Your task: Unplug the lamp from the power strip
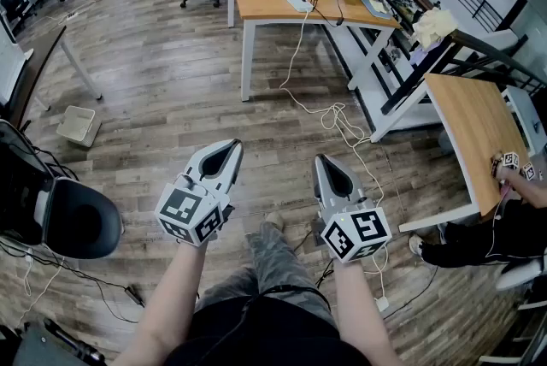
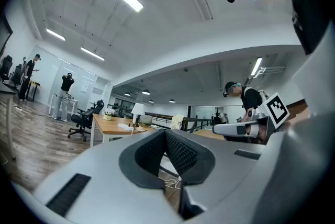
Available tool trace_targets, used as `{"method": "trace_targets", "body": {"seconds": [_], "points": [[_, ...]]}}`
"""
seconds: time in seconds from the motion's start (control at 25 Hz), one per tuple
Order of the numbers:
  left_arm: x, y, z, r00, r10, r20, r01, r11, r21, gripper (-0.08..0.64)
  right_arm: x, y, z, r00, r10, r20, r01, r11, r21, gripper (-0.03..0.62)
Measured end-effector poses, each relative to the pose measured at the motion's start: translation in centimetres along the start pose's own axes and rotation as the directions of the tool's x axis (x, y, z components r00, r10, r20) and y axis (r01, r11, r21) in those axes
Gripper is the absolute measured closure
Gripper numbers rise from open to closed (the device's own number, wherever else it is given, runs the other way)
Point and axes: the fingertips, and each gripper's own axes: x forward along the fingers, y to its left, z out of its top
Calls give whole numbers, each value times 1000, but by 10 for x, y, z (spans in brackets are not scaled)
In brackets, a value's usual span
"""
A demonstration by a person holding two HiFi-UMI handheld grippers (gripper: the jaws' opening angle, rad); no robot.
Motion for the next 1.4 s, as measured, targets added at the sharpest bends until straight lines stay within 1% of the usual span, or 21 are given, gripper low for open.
{"method": "trace_targets", "body": {"seconds": [0.32,0.6,0.8,0.92,1.16,1.4], "points": [[49,34,-12,1000,18,-25,-19,1000,-4,565,48,-34,-11,1000,0,-16,0,1000,9,584],[115,61,-20,998,21,-54,-22,1000,-15,565,94,-89,-14,999,-17,-31,18,999,45,584],[164,74,-12,999,16,-45,-16,1000,-8,565,128,-123,-9,999,-1,-44,2,999,41,584],[190,85,-7,999,27,-34,-27,1000,1,565,151,-140,-6,999,19,-43,-17,999,35,584],[231,101,-4,998,56,-26,-55,998,22,565,185,-170,-1,998,54,-37,-53,998,22,584],[259,108,-9,996,80,-28,-80,997,9,565,201,-195,-2,996,74,-39,-73,997,36,584]]}}
